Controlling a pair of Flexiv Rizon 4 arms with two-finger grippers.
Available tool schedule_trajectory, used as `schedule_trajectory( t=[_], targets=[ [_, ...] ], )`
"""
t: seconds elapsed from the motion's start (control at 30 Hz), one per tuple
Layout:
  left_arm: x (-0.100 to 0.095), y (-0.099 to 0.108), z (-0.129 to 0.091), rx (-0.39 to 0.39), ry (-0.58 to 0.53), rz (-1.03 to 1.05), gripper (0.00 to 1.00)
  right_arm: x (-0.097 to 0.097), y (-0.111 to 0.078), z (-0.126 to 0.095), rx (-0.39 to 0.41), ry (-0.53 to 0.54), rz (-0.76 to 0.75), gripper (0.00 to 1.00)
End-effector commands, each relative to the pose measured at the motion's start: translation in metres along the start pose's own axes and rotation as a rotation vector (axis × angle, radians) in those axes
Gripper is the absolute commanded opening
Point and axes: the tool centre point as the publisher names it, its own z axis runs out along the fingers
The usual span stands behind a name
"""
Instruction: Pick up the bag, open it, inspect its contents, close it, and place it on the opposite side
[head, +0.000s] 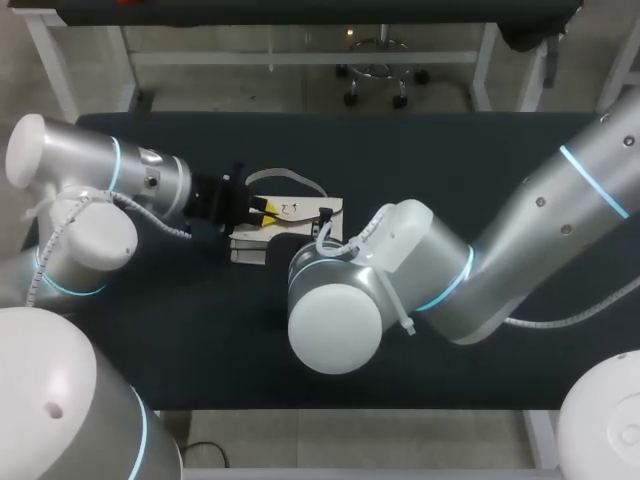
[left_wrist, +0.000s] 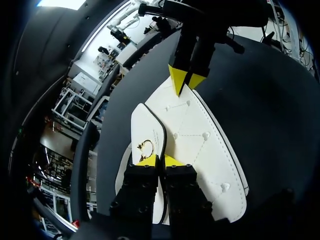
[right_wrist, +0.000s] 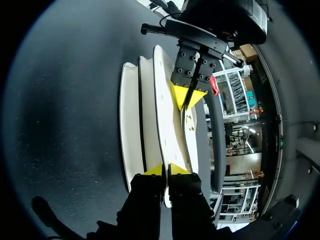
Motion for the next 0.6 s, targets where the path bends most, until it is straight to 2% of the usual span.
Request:
schedule_trajectory(
  t=[0.03, 0.2, 0.27, 0.53, 0.57, 0.6],
  targets=[
    [-0.0010, 0.0091, -0.0005, -0.002, 0.004, -0.001, 0.00, 0.0015, -0.0001, 0.0003, 0.001, -0.002, 0.000, 0.00],
    [-0.0010, 0.0131, -0.0050, 0.018, 0.005, 0.006, 0.00, 0.0015, -0.0001, 0.0003, 0.001, -0.002, 0.000, 0.00],
    [-0.0010, 0.0151, -0.0067, 0.051, 0.007, 0.006, 0.00, 0.0015, -0.0001, 0.0003, 0.001, -0.002, 0.000, 0.00],
    [-0.0057, 0.0126, -0.0037, 0.055, -0.009, -0.004, 0.00, 0.0015, -0.0001, 0.0003, 0.001, -0.002, 0.000, 0.00],
    [-0.0068, 0.0116, -0.0026, 0.055, -0.011, -0.004, 0.04, 0.0015, -0.0001, 0.0003, 0.001, -0.002, 0.000, 0.00],
    [-0.0080, 0.0103, -0.0016, 0.054, -0.014, -0.001, 0.16, 0.0015, -0.0001, 0.0003, 0.001, -0.002, 0.000, 0.00]
  ],
)
